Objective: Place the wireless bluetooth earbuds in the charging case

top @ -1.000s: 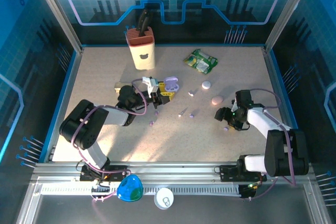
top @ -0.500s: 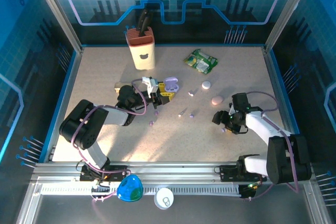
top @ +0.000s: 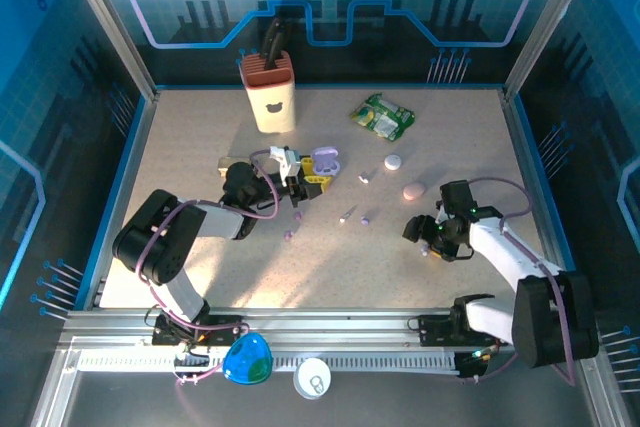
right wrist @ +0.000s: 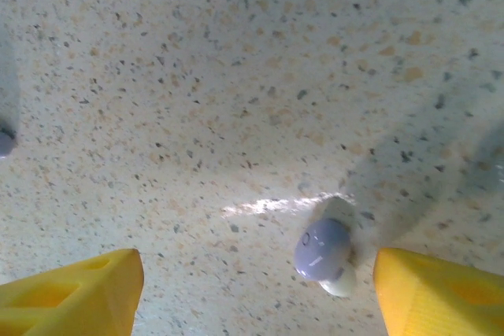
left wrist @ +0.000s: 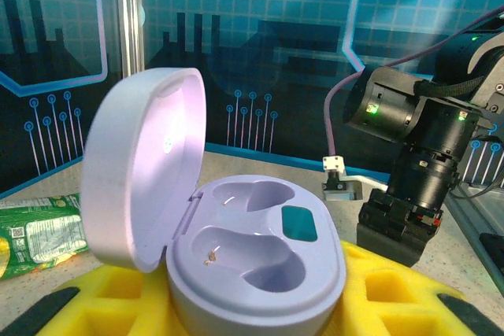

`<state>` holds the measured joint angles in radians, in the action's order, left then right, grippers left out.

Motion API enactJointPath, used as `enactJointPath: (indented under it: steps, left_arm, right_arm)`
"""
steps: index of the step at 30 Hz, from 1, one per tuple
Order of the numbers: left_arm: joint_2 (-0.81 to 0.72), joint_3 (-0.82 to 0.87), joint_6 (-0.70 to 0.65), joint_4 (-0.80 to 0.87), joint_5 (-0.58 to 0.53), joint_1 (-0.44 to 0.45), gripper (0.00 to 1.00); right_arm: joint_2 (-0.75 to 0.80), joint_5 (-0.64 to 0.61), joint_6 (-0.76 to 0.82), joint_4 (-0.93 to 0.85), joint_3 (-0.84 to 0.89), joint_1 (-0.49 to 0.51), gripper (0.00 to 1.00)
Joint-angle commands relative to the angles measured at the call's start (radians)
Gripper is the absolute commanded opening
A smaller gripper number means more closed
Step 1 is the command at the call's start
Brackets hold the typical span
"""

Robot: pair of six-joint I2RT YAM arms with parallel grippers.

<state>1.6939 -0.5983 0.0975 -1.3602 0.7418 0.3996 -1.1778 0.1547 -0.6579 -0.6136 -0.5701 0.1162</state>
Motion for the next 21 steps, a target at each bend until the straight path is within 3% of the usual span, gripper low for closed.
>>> enactJointPath:
  steps: [1,6,10,15,21]
  left_arm:
    - [-0.005,0.013,-0.032,-0.042,0.021,-0.013,0.34]
    - [-0.007,0.024,-0.036,-0.042,0.009,-0.029,0.34]
    - [-0.01,0.026,-0.038,-0.043,0.013,-0.049,0.34]
    - [-0.005,0.018,-0.038,-0.042,0.022,-0.059,0.34]
    - [-0.006,0.029,-0.043,-0.042,0.024,-0.061,0.34]
  right_arm:
    - [0.017,-0.114,0.031,-0.109,-0.063,0.035,0.78]
    - [-0.044,-0.332,0.073,-0.216,-0.166,0.172,0.81]
    - [-0.125,-0.505,-0.002,-0.274,-0.227,0.305,0.81]
    - [-0.294,-0.679,-0.191,-0.387,-0.304,0.41,0.64]
    - [-0.462,-0.712,-0.274,-0.432,-0.381,0.44,0.53]
